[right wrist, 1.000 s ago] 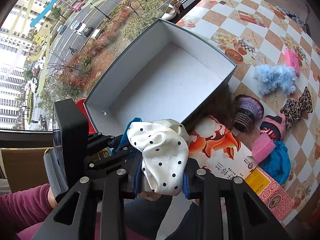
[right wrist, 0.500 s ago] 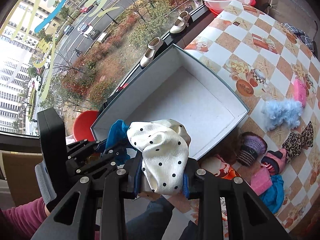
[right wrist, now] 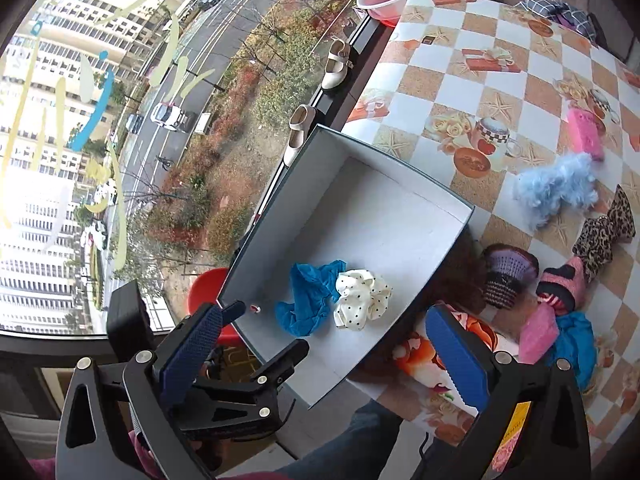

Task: Organize soft objects
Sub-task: 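Open both tools to drop the cloth and scrunchie into the box, then grasp the light-blue fluffy scrunchie with the left tool while the right tool grasps the leopard scrunchie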

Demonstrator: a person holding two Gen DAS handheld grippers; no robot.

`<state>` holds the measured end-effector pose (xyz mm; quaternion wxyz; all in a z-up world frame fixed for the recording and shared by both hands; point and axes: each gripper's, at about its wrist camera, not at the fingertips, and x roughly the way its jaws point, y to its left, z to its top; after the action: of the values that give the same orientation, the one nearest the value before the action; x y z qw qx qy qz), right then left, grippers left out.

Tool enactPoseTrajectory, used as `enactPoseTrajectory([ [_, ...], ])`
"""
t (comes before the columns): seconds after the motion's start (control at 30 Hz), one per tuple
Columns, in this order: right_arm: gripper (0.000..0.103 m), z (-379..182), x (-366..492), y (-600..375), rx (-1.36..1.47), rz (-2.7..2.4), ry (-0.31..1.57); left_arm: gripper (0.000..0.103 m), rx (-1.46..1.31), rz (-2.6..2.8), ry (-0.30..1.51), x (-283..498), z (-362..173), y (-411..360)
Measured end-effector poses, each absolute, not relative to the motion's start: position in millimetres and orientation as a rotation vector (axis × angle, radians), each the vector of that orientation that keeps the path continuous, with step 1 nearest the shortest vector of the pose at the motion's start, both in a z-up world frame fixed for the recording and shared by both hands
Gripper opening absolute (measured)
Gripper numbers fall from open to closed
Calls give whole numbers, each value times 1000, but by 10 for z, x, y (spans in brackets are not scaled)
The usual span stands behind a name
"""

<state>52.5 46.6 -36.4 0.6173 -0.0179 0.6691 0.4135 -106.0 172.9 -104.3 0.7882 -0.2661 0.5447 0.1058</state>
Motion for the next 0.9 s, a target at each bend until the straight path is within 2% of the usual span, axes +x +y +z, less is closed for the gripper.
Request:
enactPoseTrajectory([
  [0.23, 103, 83, 553, -446, 128, 824, 1455, 103, -554, 30, 1186, -753, -795, 1412],
  [0.47, 103, 230, 591, -1414, 338, 624, 1406, 103, -526, -124, 1172, -389, -522, 1089],
  [0.73, 103, 183, 698, -2268, 379, 373, 1373, 103, -463, -151, 1181, -181, -431, 792],
  [0.9, 103, -43, 840, -2647, 375, 276, 1389, 103, -457, -107, 1206, -129, -455, 770],
])
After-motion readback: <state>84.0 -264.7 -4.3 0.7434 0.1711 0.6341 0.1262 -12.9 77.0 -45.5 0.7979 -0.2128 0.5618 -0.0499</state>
